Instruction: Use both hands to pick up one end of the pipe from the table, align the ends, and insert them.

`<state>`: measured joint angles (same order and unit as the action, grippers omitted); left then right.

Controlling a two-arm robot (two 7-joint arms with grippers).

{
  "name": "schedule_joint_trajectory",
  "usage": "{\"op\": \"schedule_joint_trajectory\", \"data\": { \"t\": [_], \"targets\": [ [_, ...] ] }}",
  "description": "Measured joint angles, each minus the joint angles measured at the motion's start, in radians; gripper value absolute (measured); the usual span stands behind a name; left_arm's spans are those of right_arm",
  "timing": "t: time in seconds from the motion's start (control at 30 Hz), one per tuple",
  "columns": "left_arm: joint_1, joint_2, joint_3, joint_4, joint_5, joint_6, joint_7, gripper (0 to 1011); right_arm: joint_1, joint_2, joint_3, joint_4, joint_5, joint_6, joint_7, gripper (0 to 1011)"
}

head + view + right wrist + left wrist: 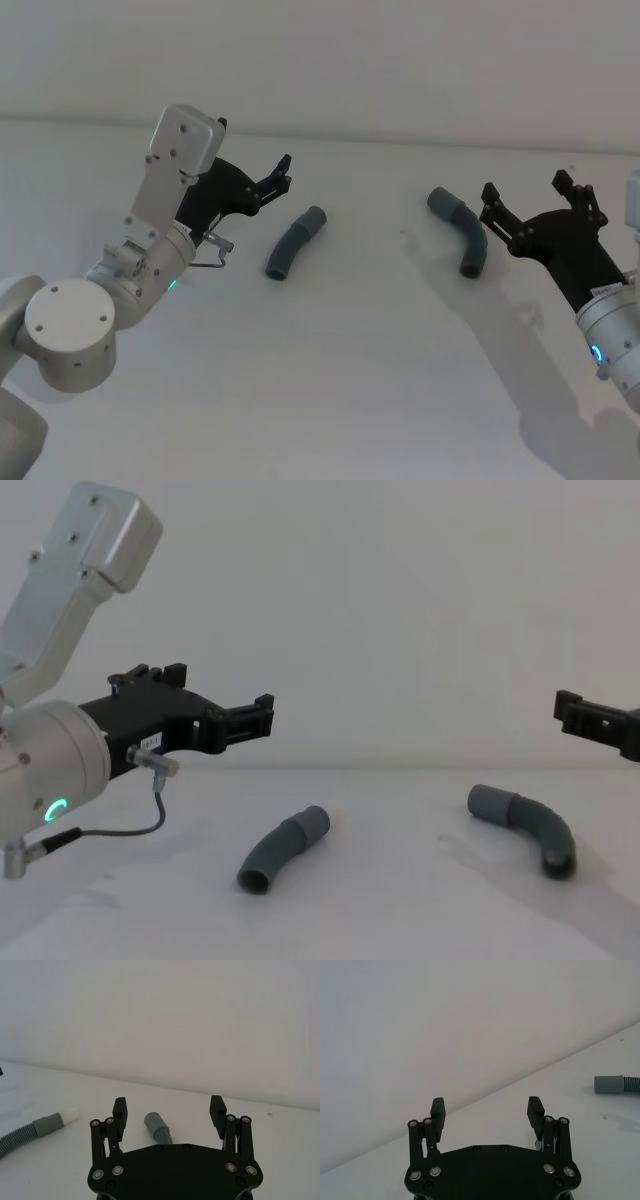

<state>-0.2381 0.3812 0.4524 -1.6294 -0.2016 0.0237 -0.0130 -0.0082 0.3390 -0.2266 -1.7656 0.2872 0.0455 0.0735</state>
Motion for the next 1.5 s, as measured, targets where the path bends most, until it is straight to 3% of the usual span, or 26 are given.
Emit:
{"op": "schedule_joint_trajectory", "data": {
  "t": [0.33,0.83,1.07,1.13,1.3,1.5],
  "targets": [
    [-0.023,-0.007,-0.008,-0.018,-0.035,0.096,-0.031,1001,0.045,0.014,-0.016,0.007,-0.004,0.082,0.029,1000],
    [-0.092,-0.049,-0.003,-0.029,-0.106,0.333,-0.088,1001,0.139,0.028,-0.058,0.020,-0.024,0.289,0.070,1000],
    [-0.116,-0.067,0.010,-0.027,-0.126,0.440,-0.107,1001,0.169,0.017,-0.066,0.042,-0.026,0.337,0.077,1000],
    [-0.116,-0.067,0.010,-0.027,-0.126,0.440,-0.107,1001,0.175,0.014,-0.068,0.047,-0.026,0.343,0.078,1000],
    [-0.125,-0.069,0.021,-0.027,-0.127,0.511,-0.112,1000,0.190,0.003,-0.071,0.063,-0.028,0.359,0.081,1000],
    [-0.126,-0.064,0.026,-0.030,-0.117,0.555,-0.106,1001,0.214,-0.013,-0.079,0.095,-0.038,0.366,0.082,1000]
  ]
}}
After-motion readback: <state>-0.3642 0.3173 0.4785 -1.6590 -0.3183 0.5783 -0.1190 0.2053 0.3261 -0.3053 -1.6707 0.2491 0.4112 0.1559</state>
